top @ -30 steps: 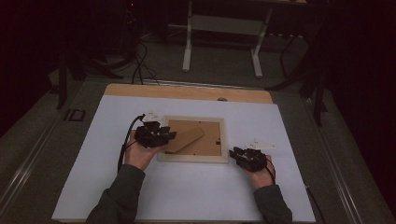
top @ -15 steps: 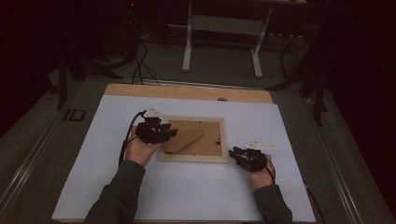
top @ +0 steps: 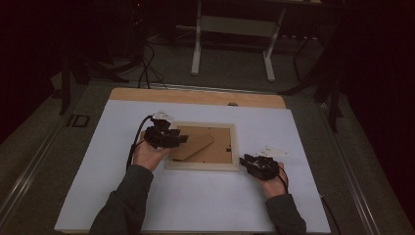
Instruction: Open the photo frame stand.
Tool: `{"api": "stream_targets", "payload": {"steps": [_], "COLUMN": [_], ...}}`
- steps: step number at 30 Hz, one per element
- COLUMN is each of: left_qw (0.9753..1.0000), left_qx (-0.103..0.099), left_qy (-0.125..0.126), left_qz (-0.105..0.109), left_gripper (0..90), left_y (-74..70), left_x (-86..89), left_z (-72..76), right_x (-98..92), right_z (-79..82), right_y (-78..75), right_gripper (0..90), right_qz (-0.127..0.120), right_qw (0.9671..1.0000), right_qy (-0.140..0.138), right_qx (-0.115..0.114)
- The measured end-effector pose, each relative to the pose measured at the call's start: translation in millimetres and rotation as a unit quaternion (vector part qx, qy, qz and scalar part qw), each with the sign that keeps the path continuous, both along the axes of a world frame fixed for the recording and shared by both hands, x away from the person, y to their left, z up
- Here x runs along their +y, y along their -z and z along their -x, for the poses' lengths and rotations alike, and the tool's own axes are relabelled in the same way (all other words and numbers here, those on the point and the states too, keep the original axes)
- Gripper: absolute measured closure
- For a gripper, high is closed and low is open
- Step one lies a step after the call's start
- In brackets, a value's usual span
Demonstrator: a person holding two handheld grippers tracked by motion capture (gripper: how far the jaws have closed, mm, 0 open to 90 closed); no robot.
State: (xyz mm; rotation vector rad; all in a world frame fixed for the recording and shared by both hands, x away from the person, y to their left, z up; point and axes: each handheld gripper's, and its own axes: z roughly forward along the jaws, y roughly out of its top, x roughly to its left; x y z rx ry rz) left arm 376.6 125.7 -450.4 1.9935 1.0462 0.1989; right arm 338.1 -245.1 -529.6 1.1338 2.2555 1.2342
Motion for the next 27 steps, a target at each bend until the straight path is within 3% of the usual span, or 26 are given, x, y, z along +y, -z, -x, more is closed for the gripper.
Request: {"api": "stream_targets", "payload": {"steps": [12, 27], "left_qw": [0.9998, 0.9994], "left_qx": [0.003, 0.024], "left_qy": [0.001, -0.001], "left_qz": [-0.018, -0.026], "left_gripper": [53.3, 57.3], "left_y": [2.3, 12.4], "left_x": [-3.4, -7.2], "left_z": [-7.4, -18.2], "right_x": [0.0, -0.3], "right_z": [-0.1, -0.1], "right_y": [0.1, -0.1], "right_gripper": [68.7, 68.4], "right_qz": [0.001, 0.0], "right_qw": [1.0, 1.0], "right_qy": [-0.001, -0.002], "right_qx": [0.0, -0.001]}}
